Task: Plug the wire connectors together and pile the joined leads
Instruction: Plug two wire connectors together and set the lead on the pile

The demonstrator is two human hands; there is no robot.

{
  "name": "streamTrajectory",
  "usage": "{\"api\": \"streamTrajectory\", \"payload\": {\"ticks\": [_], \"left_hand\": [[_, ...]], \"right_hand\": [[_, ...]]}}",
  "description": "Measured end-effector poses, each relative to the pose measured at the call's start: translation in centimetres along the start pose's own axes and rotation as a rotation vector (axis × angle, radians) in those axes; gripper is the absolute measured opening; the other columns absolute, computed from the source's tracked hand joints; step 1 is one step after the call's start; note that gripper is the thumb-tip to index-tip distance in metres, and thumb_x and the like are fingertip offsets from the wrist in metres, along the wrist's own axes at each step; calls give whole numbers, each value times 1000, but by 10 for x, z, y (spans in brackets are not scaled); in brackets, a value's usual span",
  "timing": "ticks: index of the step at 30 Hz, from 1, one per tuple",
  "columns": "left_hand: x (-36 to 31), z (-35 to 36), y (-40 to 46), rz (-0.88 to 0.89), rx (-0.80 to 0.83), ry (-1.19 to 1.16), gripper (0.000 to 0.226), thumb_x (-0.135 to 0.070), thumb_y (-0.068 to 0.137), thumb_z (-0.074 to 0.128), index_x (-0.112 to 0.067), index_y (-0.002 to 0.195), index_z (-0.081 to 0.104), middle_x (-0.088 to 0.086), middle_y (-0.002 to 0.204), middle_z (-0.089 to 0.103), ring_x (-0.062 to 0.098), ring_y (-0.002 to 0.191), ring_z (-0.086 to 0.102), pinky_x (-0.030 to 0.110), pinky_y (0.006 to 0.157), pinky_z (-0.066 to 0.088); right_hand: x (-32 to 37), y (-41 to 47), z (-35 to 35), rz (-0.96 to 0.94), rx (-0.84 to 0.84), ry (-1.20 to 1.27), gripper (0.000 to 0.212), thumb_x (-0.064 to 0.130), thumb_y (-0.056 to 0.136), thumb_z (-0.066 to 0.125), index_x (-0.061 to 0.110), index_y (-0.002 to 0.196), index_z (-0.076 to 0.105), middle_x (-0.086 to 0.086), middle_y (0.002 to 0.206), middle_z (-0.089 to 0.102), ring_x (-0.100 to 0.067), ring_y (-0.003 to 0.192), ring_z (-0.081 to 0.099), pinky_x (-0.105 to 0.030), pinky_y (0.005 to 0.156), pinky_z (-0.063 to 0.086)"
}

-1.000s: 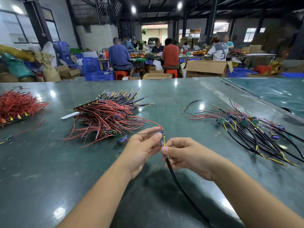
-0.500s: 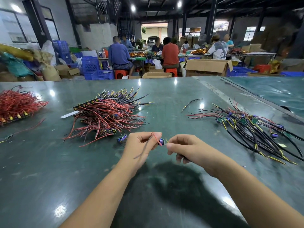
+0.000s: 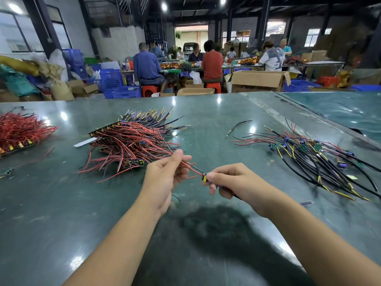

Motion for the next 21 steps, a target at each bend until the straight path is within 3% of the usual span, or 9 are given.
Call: {"api": "streamTrajectory", "payload": {"ticks": [5, 12, 17, 21], "left_hand": [[-3, -33, 6, 14, -262, -179, 24, -20, 94, 55, -8, 78, 68, -5, 57, 63, 1, 47, 53, 11, 49, 48], [5, -51, 5, 20, -419, -265, 27, -22, 97, 54, -10, 78, 68, -5, 61, 64, 1, 52, 54, 10, 51, 47], [17, -62, 4, -61, -505, -323, 26, -24, 97, 53, -11, 81, 68, 0, 73, 65, 3, 56, 52, 10, 48, 45], [23, -63, 3, -111, -522, -354, 25, -23, 96, 54, -10, 80, 68, 0, 71, 65, 3, 55, 51, 11, 46, 44]], "right_hand": [[-6, 0, -4, 32, -4, 8, 24, 23, 94, 57, 7, 83, 73, 0, 65, 61, -12, 50, 33, -18, 49, 28], [-5, 1, 4, 33, 32, -37, 31, 21, 94, 56, -7, 90, 68, 5, 61, 61, -14, 50, 30, -19, 48, 26], [3, 1, 19, -2, 94, -66, 23, 20, 94, 56, 10, 81, 72, 2, 61, 57, -14, 52, 31, -22, 51, 27], [3, 0, 19, -20, 123, -75, 24, 20, 94, 56, 7, 83, 73, 3, 62, 60, -14, 53, 34, -21, 54, 30]]}}
Point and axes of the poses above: each hand's wrist, its own y-axis towards the middle knuckle, its own z-axis out of the palm, x = y × z, the point moved 10 cm from there along y, towards the middle knuckle
